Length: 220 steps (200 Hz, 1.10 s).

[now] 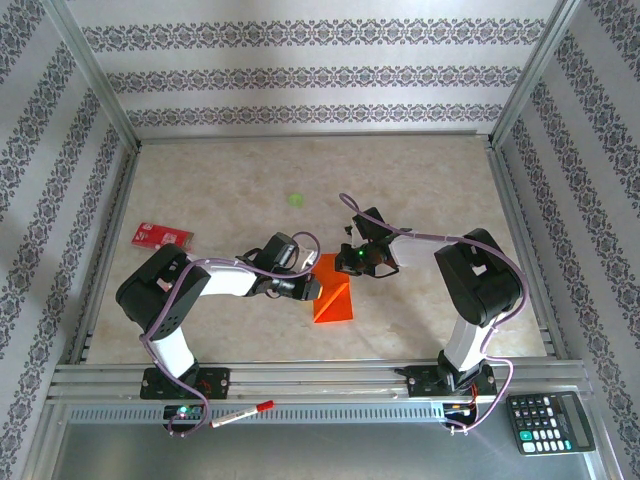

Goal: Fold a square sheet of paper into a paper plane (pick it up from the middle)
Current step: Fold the triangle a second time at the center of the table.

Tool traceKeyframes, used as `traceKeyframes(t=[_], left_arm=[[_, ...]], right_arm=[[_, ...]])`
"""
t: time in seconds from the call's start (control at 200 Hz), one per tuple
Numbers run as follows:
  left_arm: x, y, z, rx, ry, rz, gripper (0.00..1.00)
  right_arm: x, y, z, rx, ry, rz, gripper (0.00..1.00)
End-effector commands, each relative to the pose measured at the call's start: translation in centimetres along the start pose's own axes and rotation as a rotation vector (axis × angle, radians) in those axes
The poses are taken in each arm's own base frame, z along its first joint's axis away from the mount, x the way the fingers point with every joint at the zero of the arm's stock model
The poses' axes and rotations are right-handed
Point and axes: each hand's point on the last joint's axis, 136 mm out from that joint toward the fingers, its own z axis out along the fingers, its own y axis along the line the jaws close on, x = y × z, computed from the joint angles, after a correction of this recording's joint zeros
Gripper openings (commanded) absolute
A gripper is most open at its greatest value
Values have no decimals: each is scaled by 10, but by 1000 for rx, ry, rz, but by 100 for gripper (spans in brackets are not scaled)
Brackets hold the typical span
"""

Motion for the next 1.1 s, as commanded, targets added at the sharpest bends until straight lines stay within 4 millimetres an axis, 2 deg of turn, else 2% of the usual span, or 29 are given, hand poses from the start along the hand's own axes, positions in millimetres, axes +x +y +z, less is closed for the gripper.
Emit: traceKeyframes(t=[0.0,0.58,0.889,1.094], left_arm=[[5,13,-3,-52,16,-11,5],[9,16,-3,-61,22,-15,4],[22,30,-3,-123,59,-28,0],[32,38,-1,-145,79,-46,0]], right_arm=[[17,-13,7,39,44,-2,0],[17,-12,7,40,45,-2,0],[15,-10,7,34,41,-5,0],[12,-5,5,22,36,-6,5]])
